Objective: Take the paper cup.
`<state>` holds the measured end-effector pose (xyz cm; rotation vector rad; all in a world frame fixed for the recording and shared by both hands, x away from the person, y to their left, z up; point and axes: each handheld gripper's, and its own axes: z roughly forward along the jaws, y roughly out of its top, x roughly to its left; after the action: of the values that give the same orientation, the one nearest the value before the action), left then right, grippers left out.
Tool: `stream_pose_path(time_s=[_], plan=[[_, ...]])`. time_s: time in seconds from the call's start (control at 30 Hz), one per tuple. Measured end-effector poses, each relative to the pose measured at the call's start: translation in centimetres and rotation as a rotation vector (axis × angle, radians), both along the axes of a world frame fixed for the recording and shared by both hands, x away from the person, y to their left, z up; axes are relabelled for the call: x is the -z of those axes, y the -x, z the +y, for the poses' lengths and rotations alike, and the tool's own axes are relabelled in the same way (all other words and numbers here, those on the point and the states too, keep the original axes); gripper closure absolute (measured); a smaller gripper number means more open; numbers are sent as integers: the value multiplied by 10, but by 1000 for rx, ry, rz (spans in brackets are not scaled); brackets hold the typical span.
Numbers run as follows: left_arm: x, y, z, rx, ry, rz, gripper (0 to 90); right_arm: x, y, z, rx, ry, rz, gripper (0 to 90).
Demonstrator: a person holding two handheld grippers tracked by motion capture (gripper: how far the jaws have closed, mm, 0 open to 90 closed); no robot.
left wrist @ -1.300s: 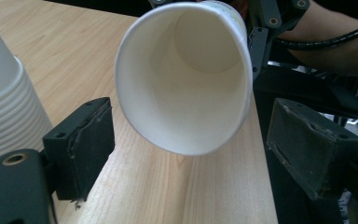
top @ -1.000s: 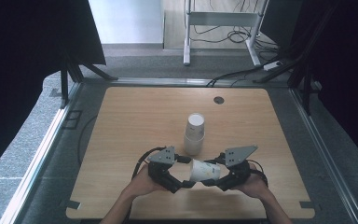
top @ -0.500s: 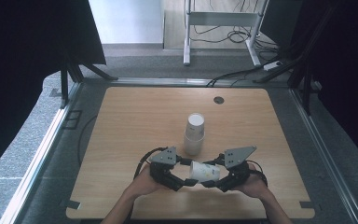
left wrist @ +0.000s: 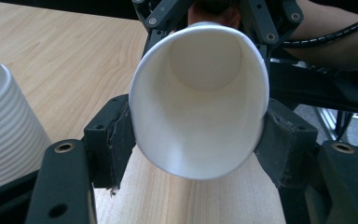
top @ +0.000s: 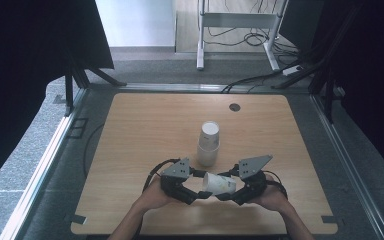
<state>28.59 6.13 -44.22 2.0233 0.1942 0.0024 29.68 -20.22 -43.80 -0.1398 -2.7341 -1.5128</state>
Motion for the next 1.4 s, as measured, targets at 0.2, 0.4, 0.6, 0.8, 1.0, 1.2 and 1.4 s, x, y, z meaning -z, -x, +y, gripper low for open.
stream_pose_path(time_s=[0.2, 0.4, 0.6, 0.8, 1.0, 1.2, 1.4], plan=[[-5, 0, 1, -6, -26, -14, 332, -1, 1, 1, 20, 21, -20, 278], [-13, -1, 1, -18, -99, -40, 331, -5, 2, -1, 55, 57, -51, 175], [-21, -2, -6, -22, -206, -70, 328, -5, 4, 1, 88, 128, -73, 132], [-27, -2, -16, -16, -318, -102, 326, 0, 6, 11, 101, 257, -89, 131], [-33, -1, -27, -2, -417, -121, 326, 4, 6, 23, 100, 345, -93, 151], [-36, -2, -37, 11, -505, -138, 326, 5, 4, 30, 87, 395, -77, 209], [-38, -2, -45, 34, -561, -151, 324, 10, 4, 35, 73, 450, -82, 243]])
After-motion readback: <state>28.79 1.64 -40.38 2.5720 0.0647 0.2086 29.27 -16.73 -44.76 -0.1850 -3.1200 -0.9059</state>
